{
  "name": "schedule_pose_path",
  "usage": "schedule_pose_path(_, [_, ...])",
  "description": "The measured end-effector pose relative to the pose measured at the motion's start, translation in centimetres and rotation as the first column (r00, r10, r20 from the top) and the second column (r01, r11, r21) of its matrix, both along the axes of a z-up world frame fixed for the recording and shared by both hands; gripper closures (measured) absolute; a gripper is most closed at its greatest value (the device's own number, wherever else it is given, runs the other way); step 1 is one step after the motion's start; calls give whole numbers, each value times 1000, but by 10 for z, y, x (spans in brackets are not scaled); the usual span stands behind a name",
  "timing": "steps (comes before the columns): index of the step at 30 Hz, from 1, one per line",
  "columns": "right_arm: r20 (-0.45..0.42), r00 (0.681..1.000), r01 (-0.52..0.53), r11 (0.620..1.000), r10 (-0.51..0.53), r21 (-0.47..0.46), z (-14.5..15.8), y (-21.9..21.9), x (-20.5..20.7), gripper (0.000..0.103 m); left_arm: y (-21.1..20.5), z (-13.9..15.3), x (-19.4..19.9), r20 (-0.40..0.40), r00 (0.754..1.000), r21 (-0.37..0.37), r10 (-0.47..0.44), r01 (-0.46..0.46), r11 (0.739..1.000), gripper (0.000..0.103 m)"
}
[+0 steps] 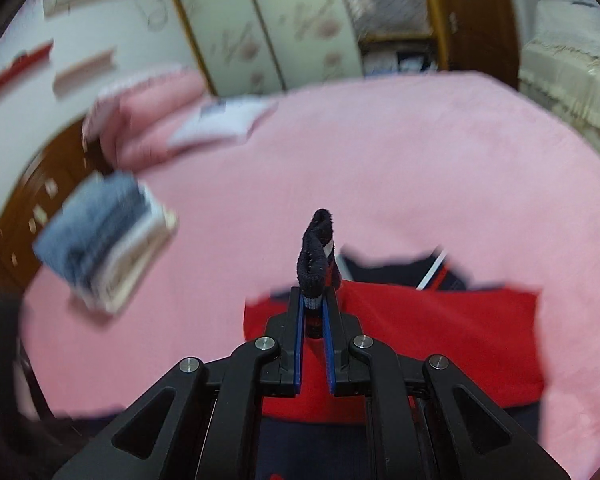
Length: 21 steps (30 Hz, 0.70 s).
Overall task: Fold large clothes
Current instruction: 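Fold the held sleeve across the body with the right gripper and release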
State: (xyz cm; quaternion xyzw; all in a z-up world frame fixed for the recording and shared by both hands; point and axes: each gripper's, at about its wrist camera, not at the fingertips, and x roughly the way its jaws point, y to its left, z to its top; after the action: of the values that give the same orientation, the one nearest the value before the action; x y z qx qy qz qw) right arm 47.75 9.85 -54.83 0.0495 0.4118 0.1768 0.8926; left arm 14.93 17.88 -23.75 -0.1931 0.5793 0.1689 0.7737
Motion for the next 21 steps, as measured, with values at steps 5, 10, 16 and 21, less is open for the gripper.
schedule_pose_path(5, [-58,998,-37,995,32,-93,-74,32,-28,94,23,-5,16,20,1000,14,-9,8,1000,47])
schedule_pose_path(10, [-57,997,-57,992,51,-113,-104,37,-41,94,31,-12,20,13,1000,-8,-3,3,1000,47])
schedule_pose_path(16, [-70,996,-69,992,61,-107,-85,42,-31,94,23,-19,20,1,1000,-23,-18,19,1000,47])
schedule_pose_path(21, [-129,988,-99,990,86,-98,-82,43,-38,77,9,-15,26,1,999,-21,-51,51,998,47])
